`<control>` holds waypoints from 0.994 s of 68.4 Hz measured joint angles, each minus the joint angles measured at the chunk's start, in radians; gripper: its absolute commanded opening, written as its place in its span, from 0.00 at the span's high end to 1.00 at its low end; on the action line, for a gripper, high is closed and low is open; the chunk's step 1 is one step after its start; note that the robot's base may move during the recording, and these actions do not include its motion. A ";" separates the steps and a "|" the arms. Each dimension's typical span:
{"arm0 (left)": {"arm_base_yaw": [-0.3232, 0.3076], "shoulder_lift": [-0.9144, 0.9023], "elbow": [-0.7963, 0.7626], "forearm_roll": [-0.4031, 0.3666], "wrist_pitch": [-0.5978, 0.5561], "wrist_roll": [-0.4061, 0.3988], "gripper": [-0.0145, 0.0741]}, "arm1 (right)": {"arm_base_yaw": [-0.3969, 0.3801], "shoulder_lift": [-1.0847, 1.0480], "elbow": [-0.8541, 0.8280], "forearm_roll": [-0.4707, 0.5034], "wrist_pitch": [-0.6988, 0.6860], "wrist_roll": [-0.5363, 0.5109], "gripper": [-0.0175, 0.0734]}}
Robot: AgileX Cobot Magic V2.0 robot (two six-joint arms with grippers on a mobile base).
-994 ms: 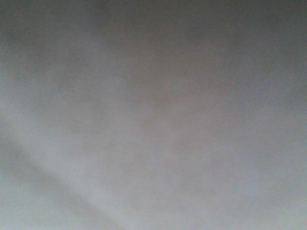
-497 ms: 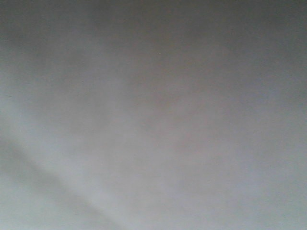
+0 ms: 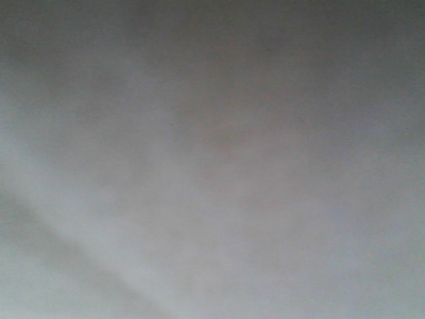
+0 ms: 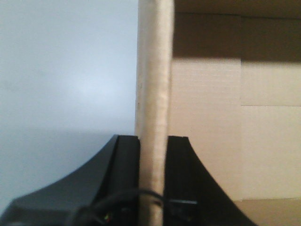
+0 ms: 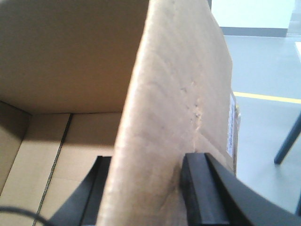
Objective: Grab box from left shelf to table start
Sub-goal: 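Hold the box with both grippers while the base drives to the table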
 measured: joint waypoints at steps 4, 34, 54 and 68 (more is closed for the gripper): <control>0.000 0.000 0.000 0.000 0.000 0.000 0.95 | 0.000 0.000 0.000 0.000 0.000 0.000 0.74; 0.000 0.000 0.002 0.000 0.000 0.000 0.95 | 0.000 0.000 0.000 0.000 0.000 0.000 0.74; 0.000 0.000 0.002 0.000 0.000 0.000 0.95 | 0.000 0.000 0.000 0.000 0.000 0.000 0.74; 0.000 0.000 0.002 0.000 0.000 0.000 0.95 | 0.000 0.000 0.000 0.000 0.000 0.000 0.74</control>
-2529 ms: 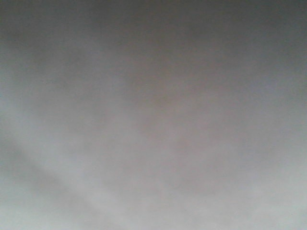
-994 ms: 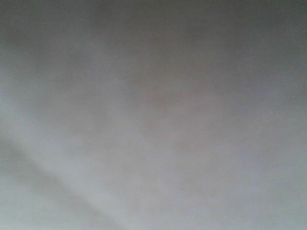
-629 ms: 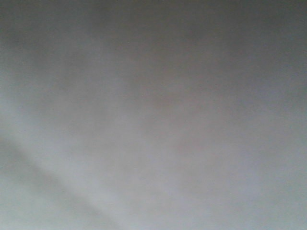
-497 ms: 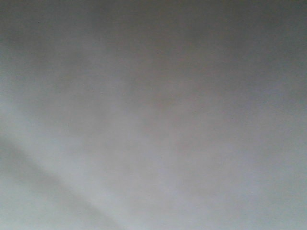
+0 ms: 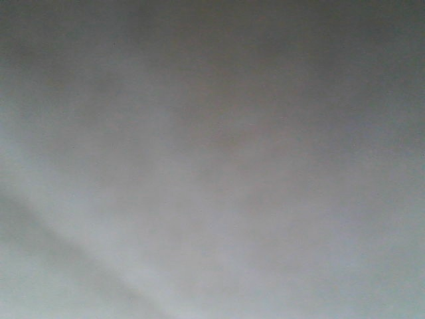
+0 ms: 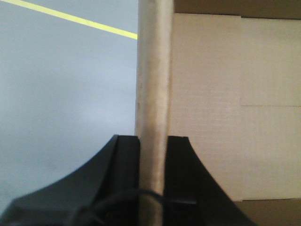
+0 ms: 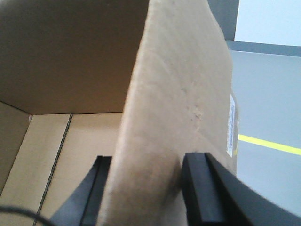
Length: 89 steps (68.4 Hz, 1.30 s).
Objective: Grab box from left shelf to table start
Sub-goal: 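Hold the box with both grippers while the base drives to the table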
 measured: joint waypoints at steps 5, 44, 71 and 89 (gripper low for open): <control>0.000 0.000 0.000 0.000 0.000 0.000 0.95 | 0.000 0.000 0.000 0.000 0.000 0.000 0.74; 0.000 0.000 0.002 0.000 0.000 0.000 0.95 | 0.000 0.000 0.000 0.000 0.000 0.000 0.74; 0.000 0.000 0.002 0.000 0.000 0.000 0.95 | 0.000 0.000 0.000 0.000 0.000 0.000 0.74; 0.000 0.000 0.002 0.000 0.000 0.000 0.95 | 0.000 0.000 0.000 0.000 0.000 0.000 0.74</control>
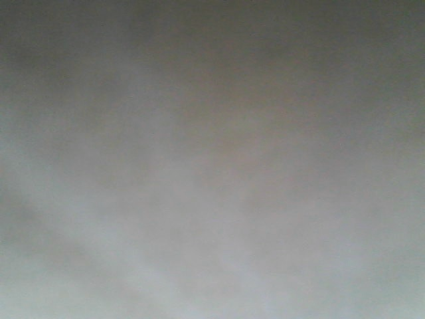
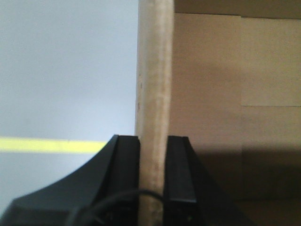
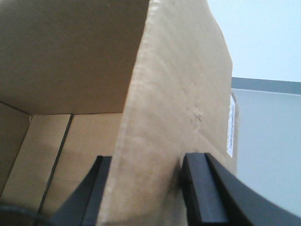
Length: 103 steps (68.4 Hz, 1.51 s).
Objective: Grab box from left shelf to table start
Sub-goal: 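Hold the box with both grippers while the base drives to the table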
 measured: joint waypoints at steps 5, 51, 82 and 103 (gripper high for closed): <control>0.000 0.000 0.000 0.000 0.000 0.000 0.95 | 0.000 0.000 0.000 0.000 0.000 0.000 0.74; 0.000 0.000 0.000 0.000 0.000 0.000 0.95 | -0.001 0.000 0.000 0.002 0.000 -0.001 0.74; 0.000 0.000 0.000 0.000 0.000 0.000 0.95 | -0.001 0.000 0.000 0.002 -0.002 -0.003 0.74; 0.000 0.000 0.001 0.000 -0.002 0.000 0.95 | -0.001 0.000 0.002 0.002 -0.002 -0.003 0.74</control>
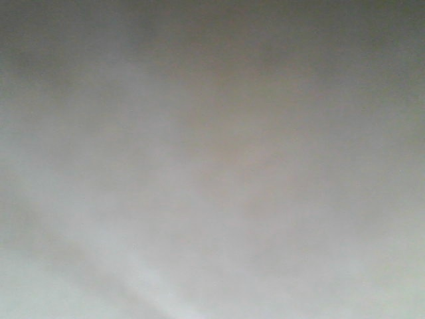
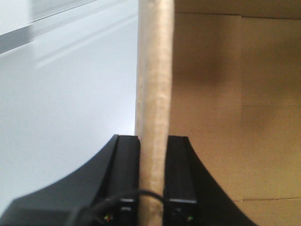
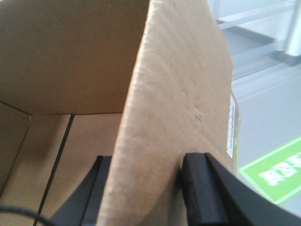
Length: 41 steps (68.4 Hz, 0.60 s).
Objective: Grab box from left shelf to table start
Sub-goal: 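Hold the box with both grippers while the base drives to the table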
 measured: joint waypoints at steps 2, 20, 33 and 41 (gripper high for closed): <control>0.000 0.000 0.000 0.000 0.000 0.000 0.95 | 0.000 0.000 0.000 0.000 -0.002 0.000 0.74; 0.000 0.000 0.000 0.000 0.002 0.000 0.95 | 0.000 0.000 0.000 0.000 0.000 0.000 0.74; 0.000 0.000 0.000 0.000 0.002 0.000 0.95 | 0.000 0.000 0.000 0.000 0.000 0.000 0.74; 0.000 0.000 0.000 0.000 0.002 0.000 0.95 | 0.000 0.000 0.000 0.000 0.000 0.000 0.74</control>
